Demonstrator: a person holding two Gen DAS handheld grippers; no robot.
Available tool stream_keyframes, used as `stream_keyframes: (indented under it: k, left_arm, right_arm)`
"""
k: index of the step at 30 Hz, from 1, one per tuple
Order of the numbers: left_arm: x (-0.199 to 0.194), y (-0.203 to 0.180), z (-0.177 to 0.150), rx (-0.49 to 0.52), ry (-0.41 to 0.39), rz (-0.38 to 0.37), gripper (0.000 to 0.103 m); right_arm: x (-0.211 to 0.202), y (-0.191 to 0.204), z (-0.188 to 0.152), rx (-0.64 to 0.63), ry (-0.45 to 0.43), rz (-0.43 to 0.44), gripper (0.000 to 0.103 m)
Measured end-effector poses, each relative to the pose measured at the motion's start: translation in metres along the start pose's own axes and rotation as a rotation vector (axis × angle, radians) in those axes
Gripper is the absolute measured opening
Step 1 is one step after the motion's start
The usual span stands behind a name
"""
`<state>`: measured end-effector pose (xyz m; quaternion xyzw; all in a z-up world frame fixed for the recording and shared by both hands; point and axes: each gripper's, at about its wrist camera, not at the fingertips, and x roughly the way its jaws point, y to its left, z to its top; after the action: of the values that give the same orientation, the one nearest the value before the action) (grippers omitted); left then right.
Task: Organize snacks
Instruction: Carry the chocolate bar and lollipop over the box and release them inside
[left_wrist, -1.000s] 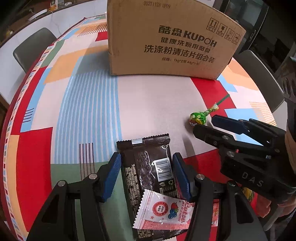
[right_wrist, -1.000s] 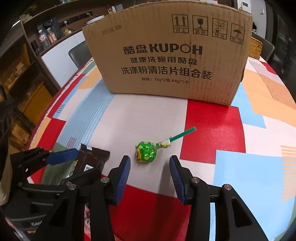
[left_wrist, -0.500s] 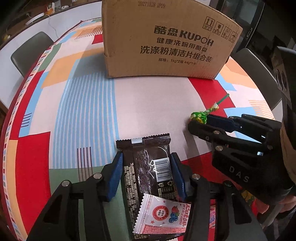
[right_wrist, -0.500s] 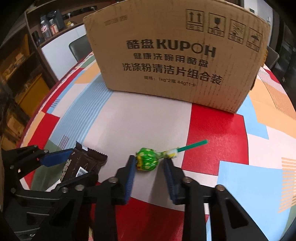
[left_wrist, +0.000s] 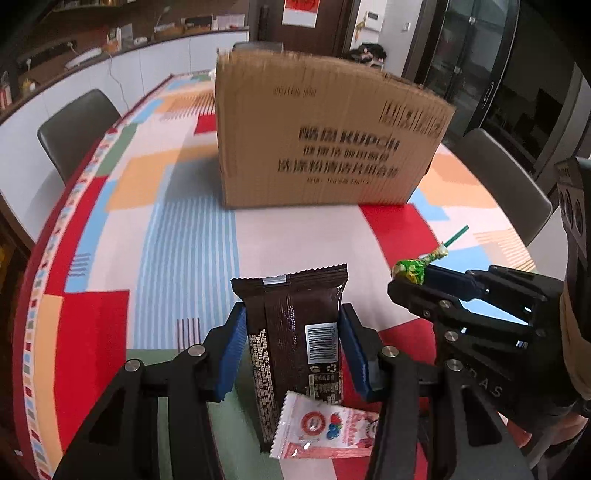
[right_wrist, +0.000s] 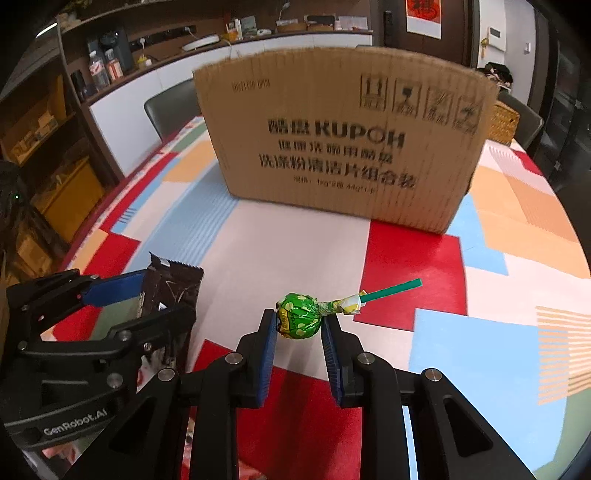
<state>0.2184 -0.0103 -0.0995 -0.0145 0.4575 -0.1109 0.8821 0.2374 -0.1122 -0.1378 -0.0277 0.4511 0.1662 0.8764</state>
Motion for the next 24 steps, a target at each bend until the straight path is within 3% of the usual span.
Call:
stream_keyframes:
  k: [24]
  left_arm:
    - [-0.073, -0.007, 0.043, 0.030, -0.216, 0.005, 0.048]
  right_arm:
    - [-0.094, 0.005, 0.031, -0.015, -0.220, -0.027, 0.026]
